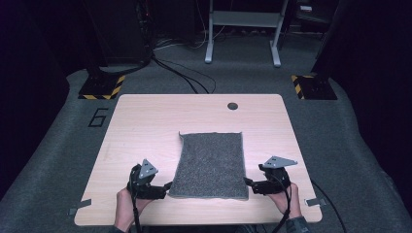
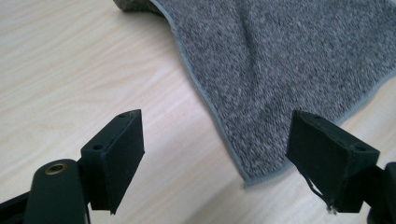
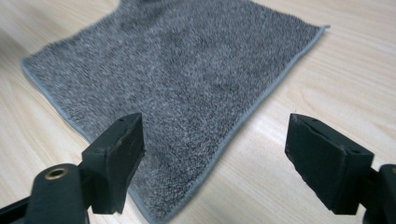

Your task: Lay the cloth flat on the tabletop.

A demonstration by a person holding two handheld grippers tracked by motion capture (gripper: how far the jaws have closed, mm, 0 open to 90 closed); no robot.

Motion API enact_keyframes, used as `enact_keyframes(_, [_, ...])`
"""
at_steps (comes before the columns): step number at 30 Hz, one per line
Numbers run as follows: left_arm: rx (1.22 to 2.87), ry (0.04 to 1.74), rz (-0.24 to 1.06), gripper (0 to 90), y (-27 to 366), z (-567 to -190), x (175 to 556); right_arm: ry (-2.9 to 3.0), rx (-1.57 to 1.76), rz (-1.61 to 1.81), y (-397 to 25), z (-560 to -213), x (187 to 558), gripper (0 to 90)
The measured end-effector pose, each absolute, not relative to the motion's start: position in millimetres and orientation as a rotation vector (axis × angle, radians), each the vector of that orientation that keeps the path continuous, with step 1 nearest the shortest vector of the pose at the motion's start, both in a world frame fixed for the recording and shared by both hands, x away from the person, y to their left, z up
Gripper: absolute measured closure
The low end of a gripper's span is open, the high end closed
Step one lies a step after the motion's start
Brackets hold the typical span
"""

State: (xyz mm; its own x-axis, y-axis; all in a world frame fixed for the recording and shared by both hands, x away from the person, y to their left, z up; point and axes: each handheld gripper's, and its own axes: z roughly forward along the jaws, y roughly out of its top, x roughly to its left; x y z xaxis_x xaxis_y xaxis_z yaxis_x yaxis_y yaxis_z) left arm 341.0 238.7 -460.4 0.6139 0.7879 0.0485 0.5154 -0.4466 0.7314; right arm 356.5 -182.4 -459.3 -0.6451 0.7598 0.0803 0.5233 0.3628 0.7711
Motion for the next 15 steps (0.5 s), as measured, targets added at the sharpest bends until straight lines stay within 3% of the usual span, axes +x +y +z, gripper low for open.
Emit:
enact_keyframes(6, [2.156,1.037,0.528,21.3,232.7,-458.5,369.6,2.299,1.177,1.107,-177.2,-461.6,366.2,19.8])
enact_keyframes(15, [2.183,1.101,0.569,22.6,203.4,-472.1,425.2,2.294,1.271,1.028,-158.3,-491.6,381.3,19.9])
